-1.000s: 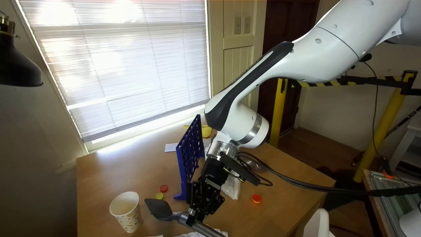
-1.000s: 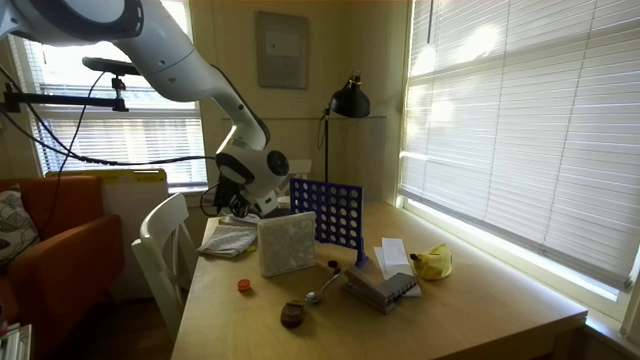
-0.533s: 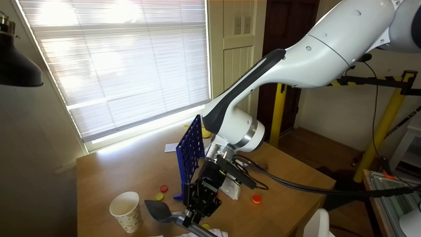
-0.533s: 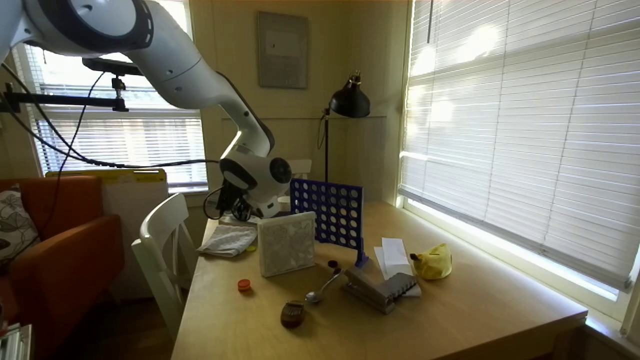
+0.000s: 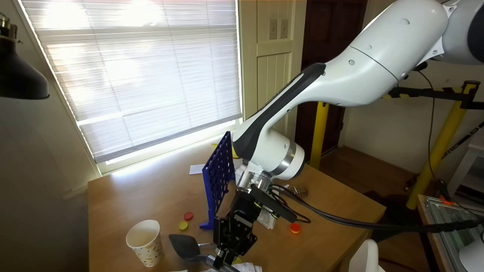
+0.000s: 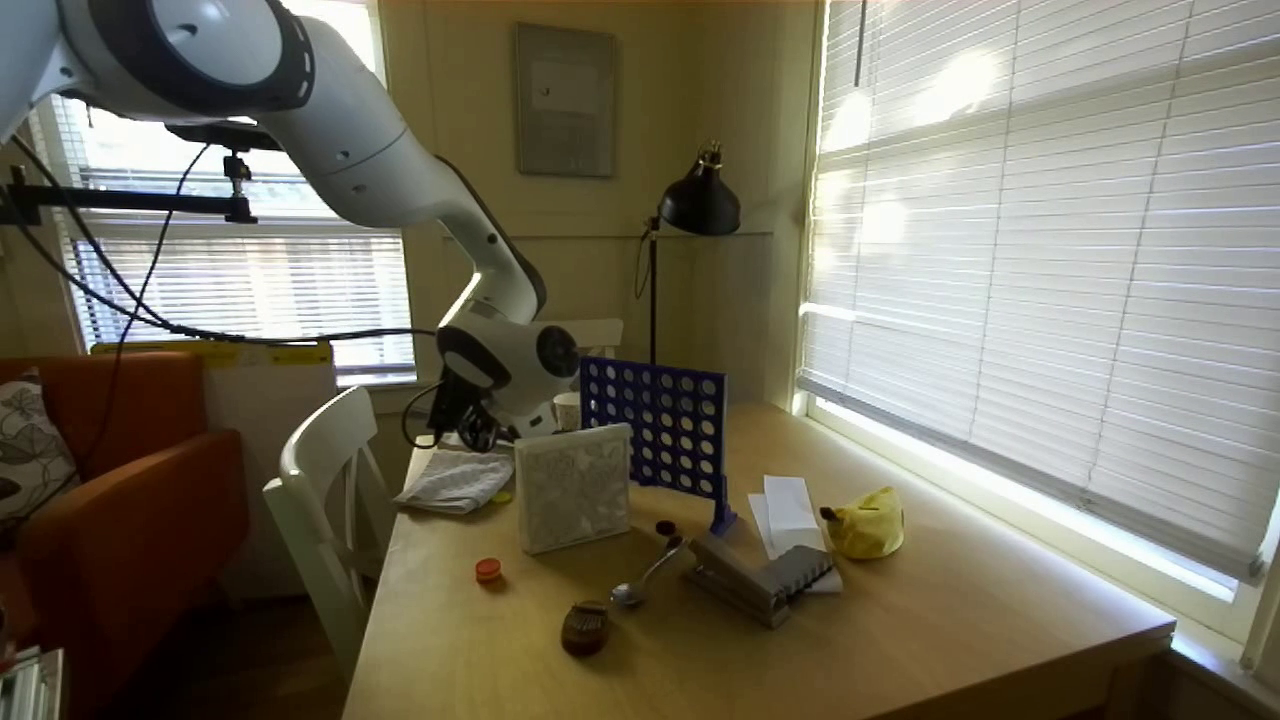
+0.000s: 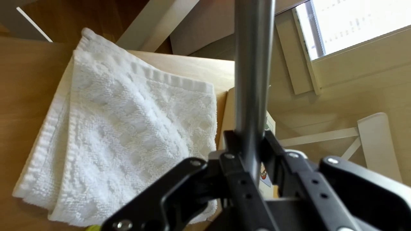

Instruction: Move the fork using the spatula

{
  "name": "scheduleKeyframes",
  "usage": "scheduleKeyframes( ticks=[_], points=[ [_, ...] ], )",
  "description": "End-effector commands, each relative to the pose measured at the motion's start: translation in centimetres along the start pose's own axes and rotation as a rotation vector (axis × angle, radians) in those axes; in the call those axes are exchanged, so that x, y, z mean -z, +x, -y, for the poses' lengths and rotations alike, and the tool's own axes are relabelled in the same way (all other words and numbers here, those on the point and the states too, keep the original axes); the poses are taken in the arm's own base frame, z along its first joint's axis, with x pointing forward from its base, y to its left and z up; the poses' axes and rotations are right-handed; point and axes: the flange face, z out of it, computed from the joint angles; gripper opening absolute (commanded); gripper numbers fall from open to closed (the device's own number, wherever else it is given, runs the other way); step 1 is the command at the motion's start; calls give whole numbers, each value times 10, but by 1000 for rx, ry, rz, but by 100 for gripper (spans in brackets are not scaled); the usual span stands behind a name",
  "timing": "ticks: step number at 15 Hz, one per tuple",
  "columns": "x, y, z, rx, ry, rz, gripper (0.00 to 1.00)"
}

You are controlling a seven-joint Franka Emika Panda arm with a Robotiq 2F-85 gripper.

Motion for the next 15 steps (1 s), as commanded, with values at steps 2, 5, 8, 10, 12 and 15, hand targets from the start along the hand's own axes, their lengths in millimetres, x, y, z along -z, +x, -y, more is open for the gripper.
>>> scheduleKeyframes(
  ticks=[2,5,8,10,12,15],
  points=[
    [4,-16,-9,-73,-5,62,6],
    [10,-30,-18,-112,-2,96,6],
    [24,-42,-30,-121,-11,94,6],
    [32,-51,-37,-140,-22,94,6],
    [37,-62,-47,-187,-46,127,6],
    [44,-77,-57,-218,-52,155,6]
  ],
)
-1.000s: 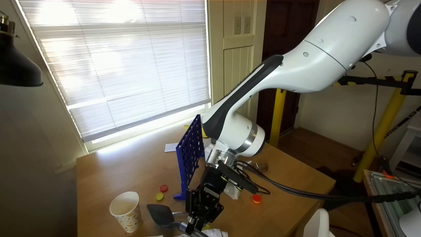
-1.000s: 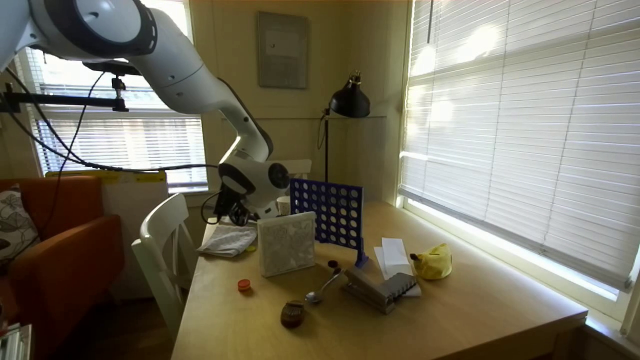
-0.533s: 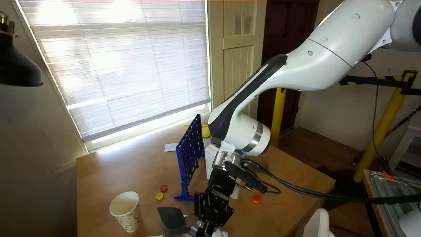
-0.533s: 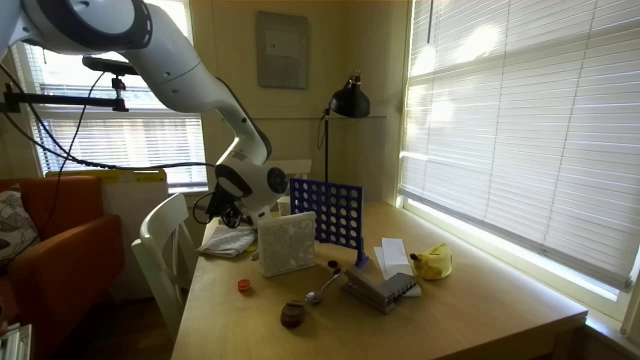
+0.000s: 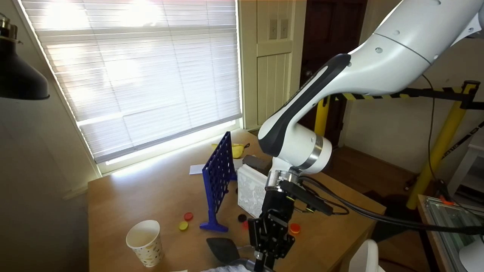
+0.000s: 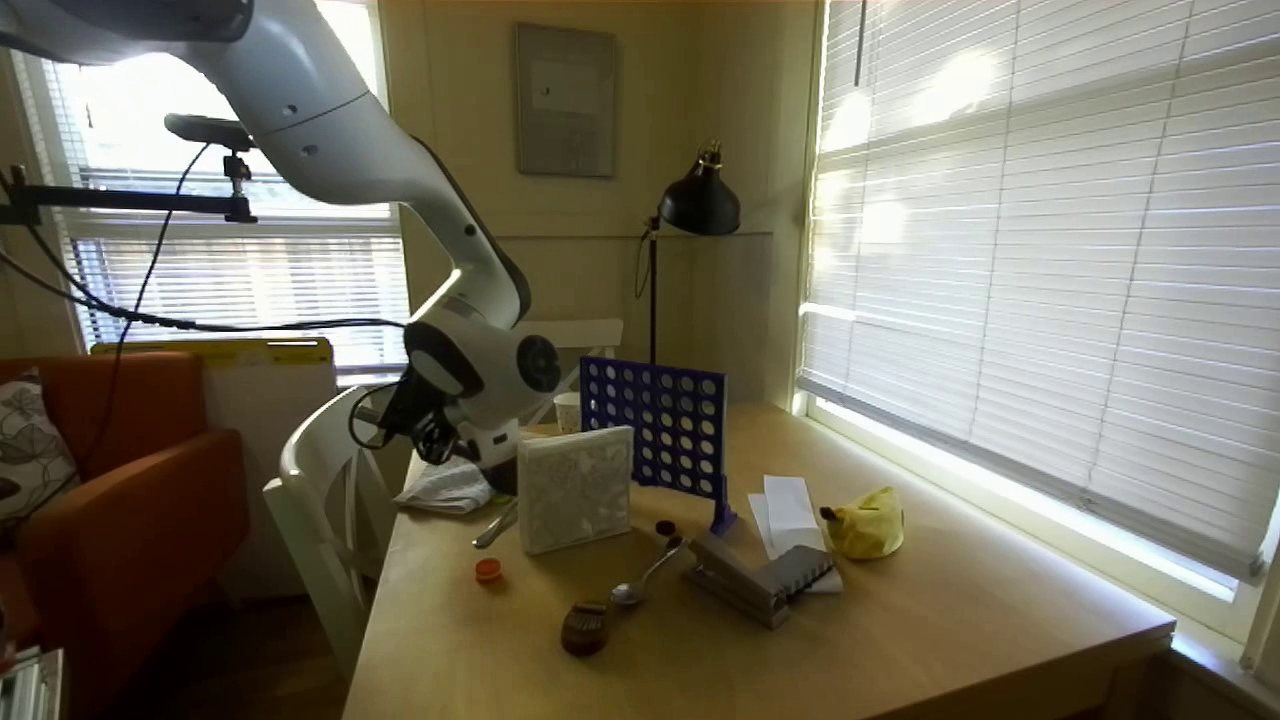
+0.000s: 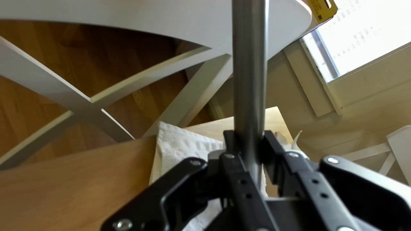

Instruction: Move the fork using the spatula

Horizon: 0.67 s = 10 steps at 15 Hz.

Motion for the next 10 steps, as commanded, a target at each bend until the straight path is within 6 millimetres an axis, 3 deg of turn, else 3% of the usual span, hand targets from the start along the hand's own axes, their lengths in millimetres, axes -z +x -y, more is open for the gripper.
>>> scheduleKeyframes(
  ticks=[1,10],
  points=[
    [13,-24,-17,-67,-28,38,6],
    [32,-58,-35,-112,-96,57,6]
  ],
)
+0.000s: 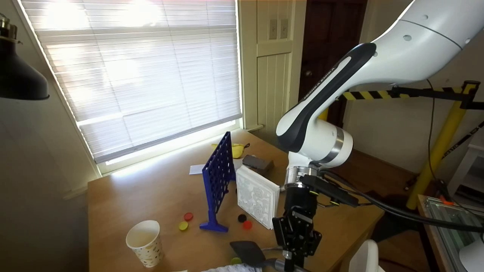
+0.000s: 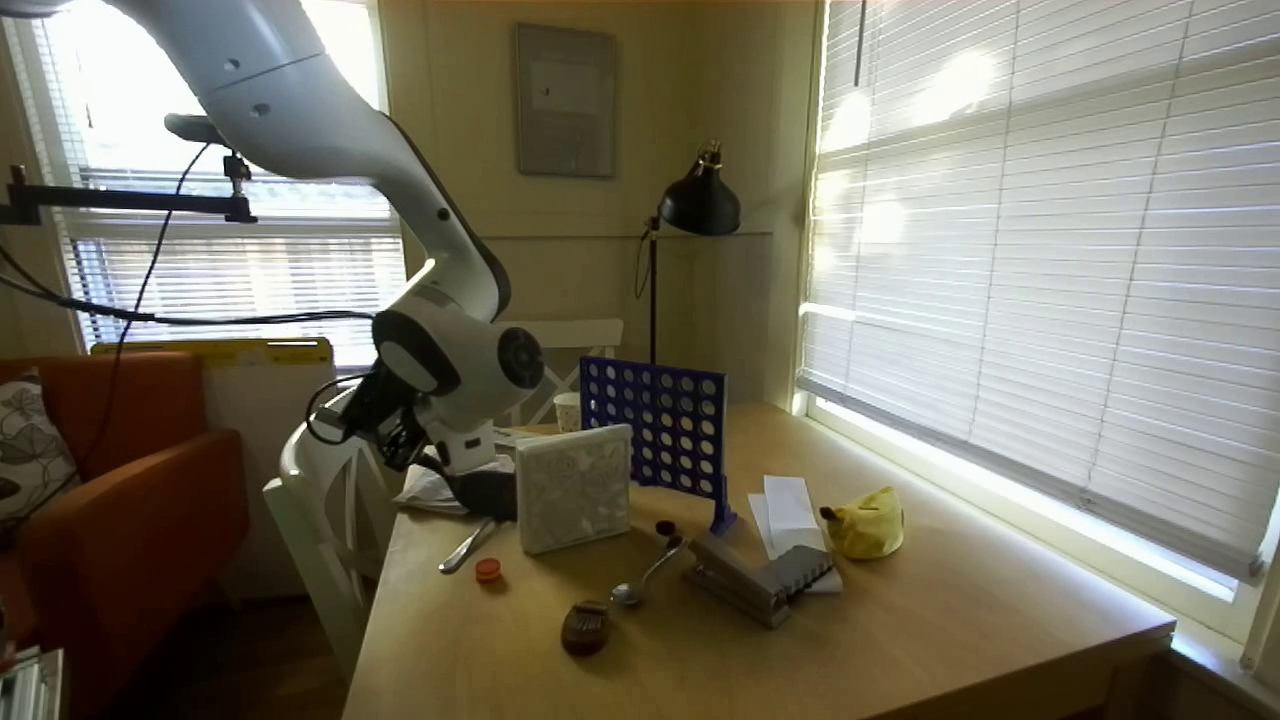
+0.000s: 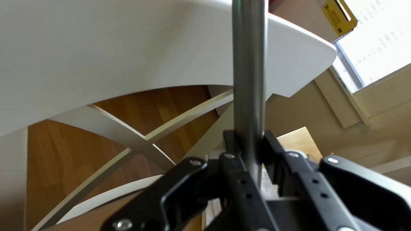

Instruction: Move the fork using the spatula

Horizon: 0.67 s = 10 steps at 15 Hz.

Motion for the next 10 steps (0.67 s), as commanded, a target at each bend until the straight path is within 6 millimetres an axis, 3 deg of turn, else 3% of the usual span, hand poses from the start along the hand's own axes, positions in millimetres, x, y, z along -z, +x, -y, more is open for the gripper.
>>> scheduleKeyframes(
  ticks=[1,5,10],
  points=[
    [11,-23,-9,-49,-39,12,6],
    [15,-32,-9,-20,-51,-10,6],
    [34,-89,14,104,-78,-18,6]
  ],
)
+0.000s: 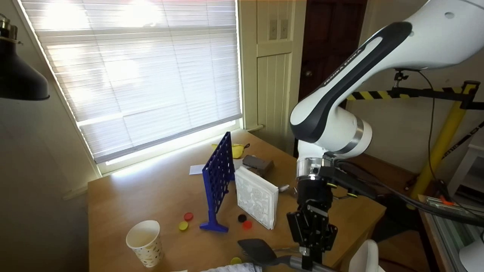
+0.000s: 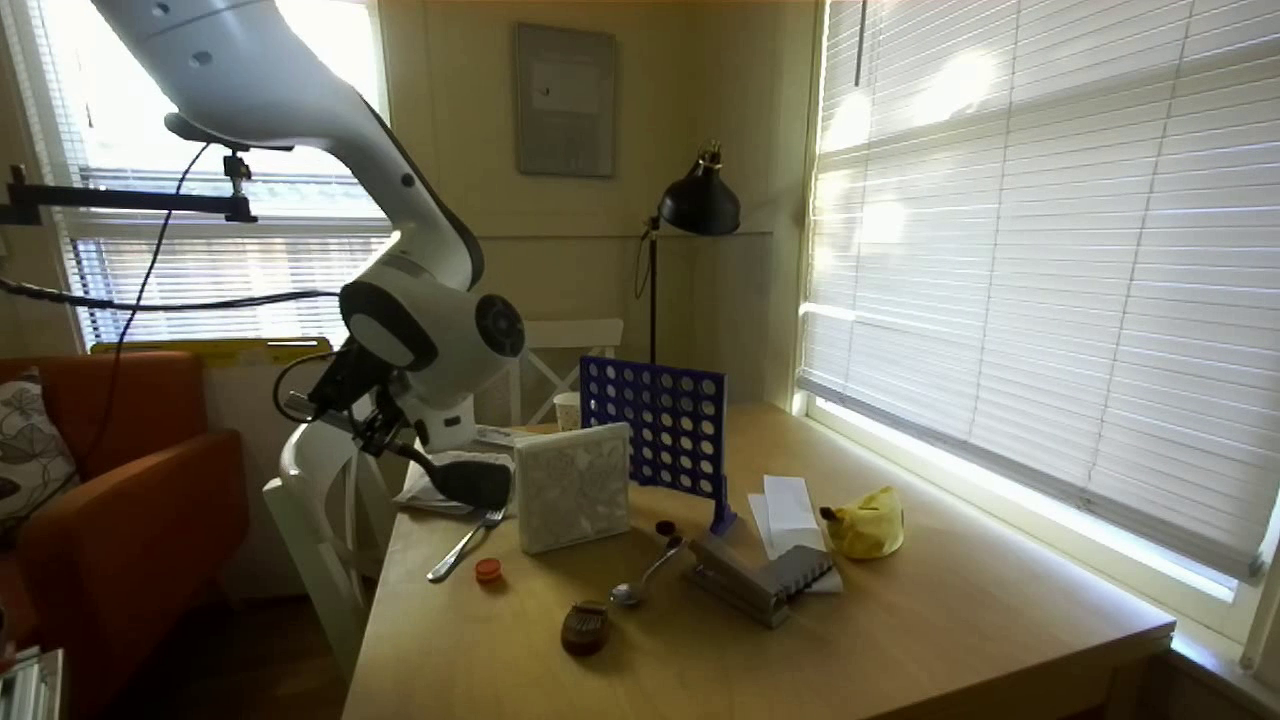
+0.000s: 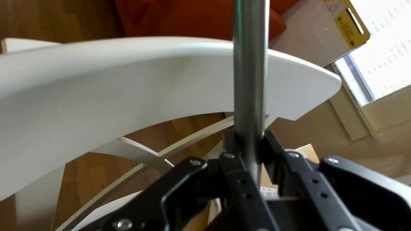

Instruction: Move the fork using the spatula

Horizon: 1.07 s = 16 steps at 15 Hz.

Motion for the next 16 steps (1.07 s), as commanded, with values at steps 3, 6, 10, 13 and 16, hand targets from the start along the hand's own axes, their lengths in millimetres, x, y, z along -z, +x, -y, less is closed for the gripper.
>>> scheduleKeyframes(
  ticks=[3,6,10,13,16],
  points=[
    [49,-90,25,136,-104,5,6],
    [78,-136,45,221,-164,-40,6],
    [121,-171,65,275,-222,-117,6],
    [152,-171,62,283,-273,-258,6],
    [185,-152,58,311,-284,-430,6]
  ],
)
